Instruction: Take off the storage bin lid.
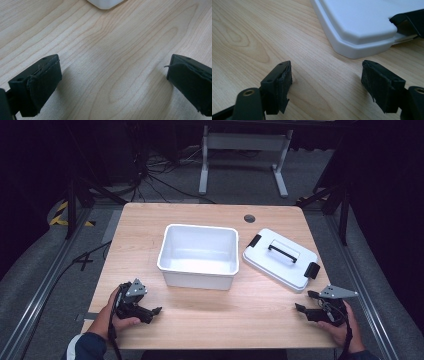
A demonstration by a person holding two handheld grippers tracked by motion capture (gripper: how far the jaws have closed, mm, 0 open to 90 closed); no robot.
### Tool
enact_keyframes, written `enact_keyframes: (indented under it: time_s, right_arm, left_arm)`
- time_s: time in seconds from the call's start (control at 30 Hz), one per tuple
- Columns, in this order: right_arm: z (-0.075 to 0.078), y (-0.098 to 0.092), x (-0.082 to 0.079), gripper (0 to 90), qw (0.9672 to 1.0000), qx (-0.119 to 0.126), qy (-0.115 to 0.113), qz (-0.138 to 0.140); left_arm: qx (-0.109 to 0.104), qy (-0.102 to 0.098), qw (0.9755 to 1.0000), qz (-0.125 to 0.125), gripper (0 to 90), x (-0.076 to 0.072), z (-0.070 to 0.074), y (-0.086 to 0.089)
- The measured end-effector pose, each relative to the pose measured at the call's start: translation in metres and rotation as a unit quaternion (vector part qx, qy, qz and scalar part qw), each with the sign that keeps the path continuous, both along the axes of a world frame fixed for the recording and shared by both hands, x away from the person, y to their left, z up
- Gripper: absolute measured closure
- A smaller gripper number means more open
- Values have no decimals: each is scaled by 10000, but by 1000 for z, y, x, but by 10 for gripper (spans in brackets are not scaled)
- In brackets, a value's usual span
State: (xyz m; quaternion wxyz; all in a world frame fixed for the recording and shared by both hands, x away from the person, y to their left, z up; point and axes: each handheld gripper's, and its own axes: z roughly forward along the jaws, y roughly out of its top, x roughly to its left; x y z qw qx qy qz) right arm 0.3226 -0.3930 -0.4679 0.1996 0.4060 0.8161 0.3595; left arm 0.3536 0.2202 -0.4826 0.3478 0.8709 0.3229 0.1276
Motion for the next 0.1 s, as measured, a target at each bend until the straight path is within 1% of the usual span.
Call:
enact_keyframes:
  time_s: [0.1]
  right_arm:
    - [0,0,0,246,10000,0,-1,-2]
  left_arm:
    - [-22,32,10000,15,2,0,0,0]
